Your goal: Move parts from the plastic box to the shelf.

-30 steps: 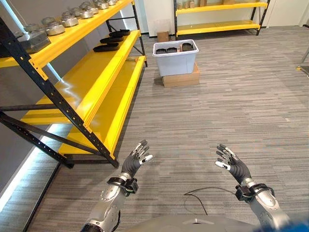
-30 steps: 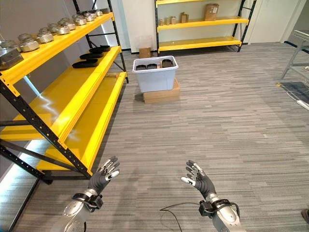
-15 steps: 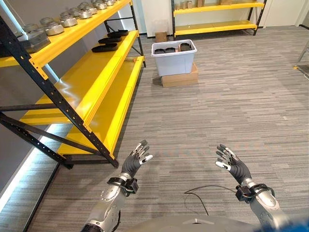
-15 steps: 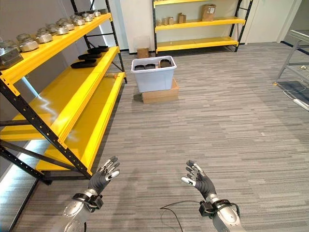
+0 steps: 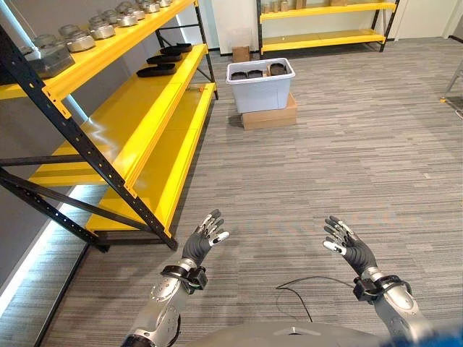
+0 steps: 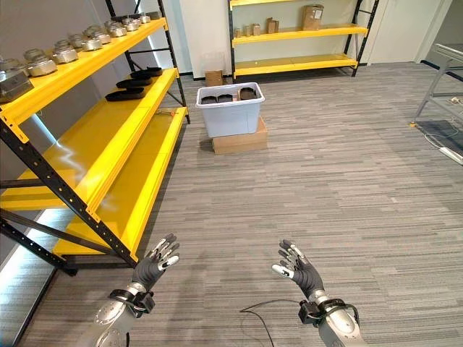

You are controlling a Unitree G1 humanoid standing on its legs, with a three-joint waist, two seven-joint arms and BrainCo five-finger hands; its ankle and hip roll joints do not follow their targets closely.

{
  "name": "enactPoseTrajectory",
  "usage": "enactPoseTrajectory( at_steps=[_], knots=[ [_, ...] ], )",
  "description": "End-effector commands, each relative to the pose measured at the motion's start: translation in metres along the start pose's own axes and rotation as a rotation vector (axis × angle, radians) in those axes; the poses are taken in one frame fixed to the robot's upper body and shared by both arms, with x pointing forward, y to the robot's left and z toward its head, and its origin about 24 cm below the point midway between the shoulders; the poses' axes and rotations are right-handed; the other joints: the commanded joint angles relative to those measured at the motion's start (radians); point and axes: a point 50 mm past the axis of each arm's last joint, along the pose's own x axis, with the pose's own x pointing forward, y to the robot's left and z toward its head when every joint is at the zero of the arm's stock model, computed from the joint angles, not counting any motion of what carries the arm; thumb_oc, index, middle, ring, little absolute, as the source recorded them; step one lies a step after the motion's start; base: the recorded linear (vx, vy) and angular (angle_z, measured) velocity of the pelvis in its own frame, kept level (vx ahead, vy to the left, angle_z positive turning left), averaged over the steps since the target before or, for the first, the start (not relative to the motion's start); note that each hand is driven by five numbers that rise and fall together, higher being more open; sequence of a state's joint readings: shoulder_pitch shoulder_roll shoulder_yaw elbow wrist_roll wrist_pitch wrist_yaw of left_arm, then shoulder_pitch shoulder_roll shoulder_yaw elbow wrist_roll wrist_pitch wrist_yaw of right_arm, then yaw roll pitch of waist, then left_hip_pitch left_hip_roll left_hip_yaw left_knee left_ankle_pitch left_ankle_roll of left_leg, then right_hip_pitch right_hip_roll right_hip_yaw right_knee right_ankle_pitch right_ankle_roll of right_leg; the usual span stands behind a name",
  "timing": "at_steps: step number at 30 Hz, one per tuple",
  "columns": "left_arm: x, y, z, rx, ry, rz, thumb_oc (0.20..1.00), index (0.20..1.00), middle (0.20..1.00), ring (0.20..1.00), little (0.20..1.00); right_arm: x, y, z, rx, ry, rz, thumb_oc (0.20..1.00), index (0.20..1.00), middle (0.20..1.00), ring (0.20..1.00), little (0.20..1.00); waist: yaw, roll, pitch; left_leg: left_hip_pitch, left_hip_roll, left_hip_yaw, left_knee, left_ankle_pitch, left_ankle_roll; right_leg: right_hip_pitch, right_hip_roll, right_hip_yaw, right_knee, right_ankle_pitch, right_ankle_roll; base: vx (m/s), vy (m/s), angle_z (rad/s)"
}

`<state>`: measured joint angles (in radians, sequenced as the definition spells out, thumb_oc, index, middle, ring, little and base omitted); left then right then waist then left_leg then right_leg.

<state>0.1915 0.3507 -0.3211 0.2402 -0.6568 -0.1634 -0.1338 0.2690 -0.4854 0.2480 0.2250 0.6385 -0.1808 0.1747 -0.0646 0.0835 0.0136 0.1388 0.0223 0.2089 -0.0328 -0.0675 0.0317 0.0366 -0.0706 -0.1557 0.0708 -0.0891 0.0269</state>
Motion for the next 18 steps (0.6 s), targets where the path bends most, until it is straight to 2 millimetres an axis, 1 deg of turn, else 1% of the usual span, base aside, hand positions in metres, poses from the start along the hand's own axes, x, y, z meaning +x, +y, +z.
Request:
enactPoseTrajectory(
  at_steps=[1,8,11,12,13,14,16,18],
  knots=[
    [-0.0048,0.006,0.0169,0.027,-0.085,-0.014,1.0,1.0,1.0,1.0,1.0,0.0108,0.0095,0.0099,0.014,-0.06,0.052,1.0,1.0,1.0,1.0,1.0,-0.003,-0.089,-0.035,-0.032,0.093,-0.014,-0.046,0.057,-0.086,0.081,-0.151,0.036,-0.149,0.11,0.129,0.0,0.0,0.0],
    [-0.0034,0.0051,0.0193,0.023,-0.096,-0.019,1.0,1.0,1.0,1.0,1.0,0.0115,0.01,0.01,0.025,-0.064,0.05,1.0,1.0,1.0,1.0,1.0,0.001,-0.09,-0.032,-0.033,0.089,-0.018,-0.035,0.051,-0.084,0.087,-0.156,0.033,-0.144,0.106,0.129,0.0,0.001,0.0],
    [-0.0026,0.0051,0.0202,0.018,-0.1,-0.018,1.0,1.0,1.0,1.0,1.0,0.0134,0.0117,0.0104,0.029,-0.067,0.054,1.0,1.0,1.0,1.0,1.0,0.003,-0.092,-0.031,-0.038,0.082,-0.022,-0.019,0.04,-0.079,0.087,-0.164,0.033,-0.132,0.103,0.132,0.01,0.03,0.01],
    [-0.0014,0.0043,0.0218,0.01,-0.108,-0.021,1.0,1.0,1.0,1.0,1.0,0.0154,0.0124,0.0118,0.034,-0.075,0.05,1.0,1.0,1.0,1.0,1.0,0.005,-0.095,-0.027,-0.049,0.076,-0.028,0.006,0.028,-0.073,0.08,-0.172,0.038,-0.112,0.102,0.135,0.01,0.043,0.01],
    [-0.0013,0.0043,0.0218,0.01,-0.108,-0.022,1.0,1.0,1.0,1.0,1.0,0.0154,0.0124,0.0119,0.034,-0.075,0.05,1.0,1.0,1.0,1.0,1.0,0.005,-0.095,-0.027,-0.051,0.076,-0.028,0.008,0.027,-0.072,0.079,-0.172,0.038,-0.111,0.101,0.135,0.01,0.074,0.03],
    [-0.001,0.0041,0.0229,0.001,-0.115,-0.023,1.0,1.0,1.0,1.0,1.0,0.0161,0.0135,0.0117,0.049,-0.078,0.048,1.0,1.0,1.0,1.0,1.0,0.005,-0.098,-0.022,-0.065,0.069,-0.034,0.037,0.013,-0.065,0.067,-0.185,0.047,-0.08,0.097,0.138,0.0,0.047,0.03],
    [-0.0006,0.0037,0.0242,0.002,-0.121,-0.024,1.0,1.0,1.0,1.0,1.0,0.0167,0.014,0.0114,0.051,-0.076,0.05,1.0,1.0,1.0,1.0,1.0,0.004,-0.1,-0.019,-0.079,0.065,-0.04,0.054,0.006,-0.061,0.059,-0.191,0.051,-0.064,0.095,0.14,0.0,0.103,0.05],
    [-0.0008,0.0043,0.0264,0.005,-0.128,-0.025,1.0,1.0,1.0,1.0,1.0,0.0173,0.0149,0.0113,0.057,-0.075,0.05,1.0,1.0,1.0,1.0,1.0,0.004,-0.099,-0.012,-0.089,0.039,-0.057,0.069,-0.016,-0.038,0.029,-0.215,0.067,-0.005,0.092,0.151,0.01,0.23,0.12]
  ],
)
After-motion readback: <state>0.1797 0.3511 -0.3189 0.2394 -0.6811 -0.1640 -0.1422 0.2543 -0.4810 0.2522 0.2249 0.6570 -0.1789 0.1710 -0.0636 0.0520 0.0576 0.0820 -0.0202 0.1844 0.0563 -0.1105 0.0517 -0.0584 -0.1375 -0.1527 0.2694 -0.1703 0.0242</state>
